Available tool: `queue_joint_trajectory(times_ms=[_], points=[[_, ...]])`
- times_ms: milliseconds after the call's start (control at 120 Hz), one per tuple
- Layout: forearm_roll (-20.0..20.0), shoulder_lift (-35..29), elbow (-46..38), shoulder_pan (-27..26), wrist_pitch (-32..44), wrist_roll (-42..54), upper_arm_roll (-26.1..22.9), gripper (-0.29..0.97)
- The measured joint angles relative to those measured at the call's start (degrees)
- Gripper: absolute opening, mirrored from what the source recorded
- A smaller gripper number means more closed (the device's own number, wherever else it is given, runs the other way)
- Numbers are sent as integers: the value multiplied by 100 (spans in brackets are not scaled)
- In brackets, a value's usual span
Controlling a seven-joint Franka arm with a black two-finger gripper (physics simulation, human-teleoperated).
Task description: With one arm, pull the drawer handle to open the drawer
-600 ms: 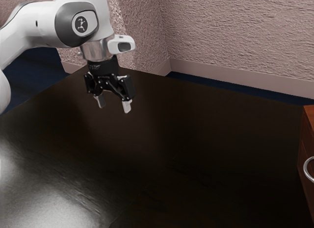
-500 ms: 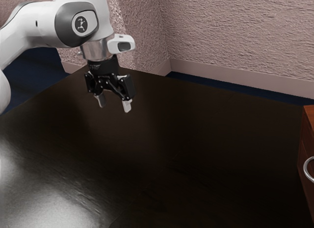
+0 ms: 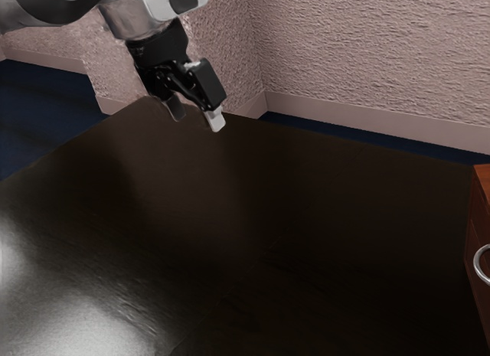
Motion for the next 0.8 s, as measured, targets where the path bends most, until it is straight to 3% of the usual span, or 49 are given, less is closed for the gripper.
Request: queue_joint_trajectory(times_ms=[108, 183, 800], points=[[24, 391, -14, -344, 438, -285, -615, 68], [14, 529, -40, -498, 717, -465, -789, 68], [-185, 1485, -205, -376, 903, -2951, -774, 68]])
